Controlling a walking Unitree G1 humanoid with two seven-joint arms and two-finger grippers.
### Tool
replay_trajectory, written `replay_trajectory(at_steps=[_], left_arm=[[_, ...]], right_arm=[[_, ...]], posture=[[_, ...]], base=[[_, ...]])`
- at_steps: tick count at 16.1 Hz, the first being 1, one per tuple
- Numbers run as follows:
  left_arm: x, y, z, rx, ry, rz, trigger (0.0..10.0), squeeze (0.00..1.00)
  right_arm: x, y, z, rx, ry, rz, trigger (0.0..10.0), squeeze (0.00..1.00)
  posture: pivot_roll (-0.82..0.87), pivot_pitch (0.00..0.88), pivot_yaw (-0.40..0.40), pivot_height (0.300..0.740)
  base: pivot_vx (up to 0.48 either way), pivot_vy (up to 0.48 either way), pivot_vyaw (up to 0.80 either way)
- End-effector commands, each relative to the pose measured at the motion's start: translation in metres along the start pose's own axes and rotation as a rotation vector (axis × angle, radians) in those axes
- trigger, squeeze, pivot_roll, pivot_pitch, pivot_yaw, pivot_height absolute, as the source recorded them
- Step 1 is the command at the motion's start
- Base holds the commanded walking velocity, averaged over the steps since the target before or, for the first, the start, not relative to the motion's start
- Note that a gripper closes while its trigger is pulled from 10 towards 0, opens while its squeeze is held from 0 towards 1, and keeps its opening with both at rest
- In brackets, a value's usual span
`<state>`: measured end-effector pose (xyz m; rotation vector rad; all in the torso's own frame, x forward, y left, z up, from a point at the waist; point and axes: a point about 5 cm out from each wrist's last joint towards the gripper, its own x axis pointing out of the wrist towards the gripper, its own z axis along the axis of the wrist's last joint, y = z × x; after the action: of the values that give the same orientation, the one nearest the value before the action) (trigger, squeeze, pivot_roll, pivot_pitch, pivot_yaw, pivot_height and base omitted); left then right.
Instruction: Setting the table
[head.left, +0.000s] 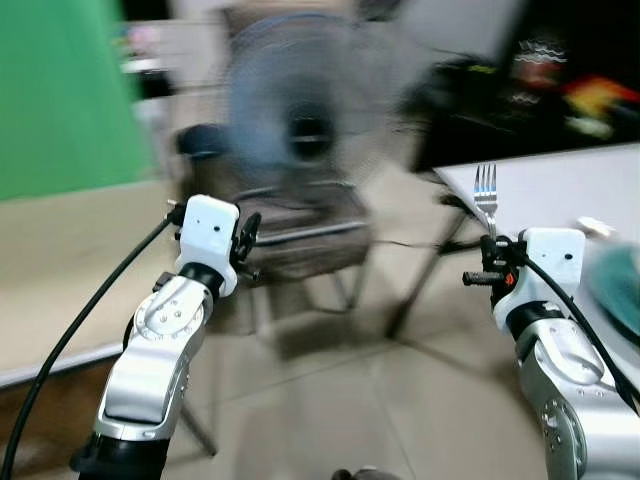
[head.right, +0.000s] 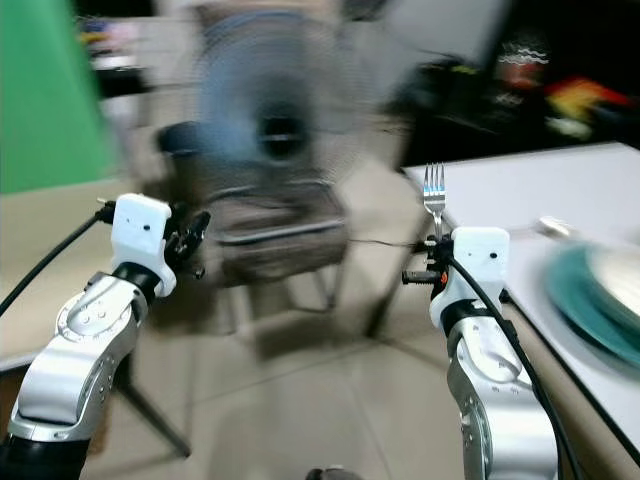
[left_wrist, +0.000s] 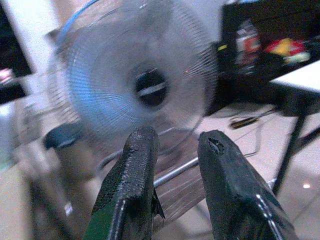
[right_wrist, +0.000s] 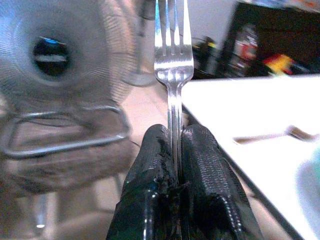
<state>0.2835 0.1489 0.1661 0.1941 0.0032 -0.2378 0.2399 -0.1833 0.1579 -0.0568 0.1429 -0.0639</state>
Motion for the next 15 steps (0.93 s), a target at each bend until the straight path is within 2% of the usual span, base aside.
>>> replay_trajectory(at_steps=[1, 4, 6, 9, 13, 15], left_arm=[[0.0014, -0.002, 0.0004, -0.005, 0.0, -0.01, 10.0, 0.0], [0.0021, -0.0013, -0.0004, 0.009, 0.004, -0.017, 10.0, 0.0], [0.0056, 0.0023, -0.0007, 0.042, 0.011, -0.005, 10.0, 0.0], [0.0069, 0.0021, -0.0019, 0.028, 0.018, -0.014, 10.0, 0.0], [0.0072, 0.0048, -0.0043, 0.017, 0.03, -0.012, 10.0, 0.0], [0.0066, 0.0068, -0.0037, 0.053, 0.029, -0.002, 10.0, 0.0]], right_arm=[[0.0007, -0.0028, -0.0034, 0.011, 0.03, -0.015, 10.0, 0.0], [-0.0021, -0.0043, -0.008, 0.021, 0.061, -0.043, 10.0, 0.0], [-0.0034, -0.0038, -0.0082, 0.023, 0.065, -0.053, 10.0, 0.0], [-0.0045, -0.0032, -0.0078, 0.024, 0.068, -0.06, 10.0, 0.0], [-0.0074, -0.0025, -0.0124, 0.035, 0.086, -0.068, 10.0, 0.0], [-0.007, -0.0017, -0.0119, 0.033, 0.086, -0.064, 10.0, 0.0]], posture=[[0.03, 0.0, -0.061, 0.74], [0.03, 0.0, -0.047, 0.74], [0.02, 0.0, -0.039, 0.74], [0.02, 0.0, -0.028, 0.74], [0.03, 0.0, -0.033, 0.74], [0.03, 0.0, -0.034, 0.74]], base=[[0.0, 0.48, -0.8], [0.0, 0.48, -0.8], [0.0, -0.161, -0.8], [0.0, -0.357, -0.8], [0.0, 0.48, -0.8], [0.0, -0.21, -0.8]])
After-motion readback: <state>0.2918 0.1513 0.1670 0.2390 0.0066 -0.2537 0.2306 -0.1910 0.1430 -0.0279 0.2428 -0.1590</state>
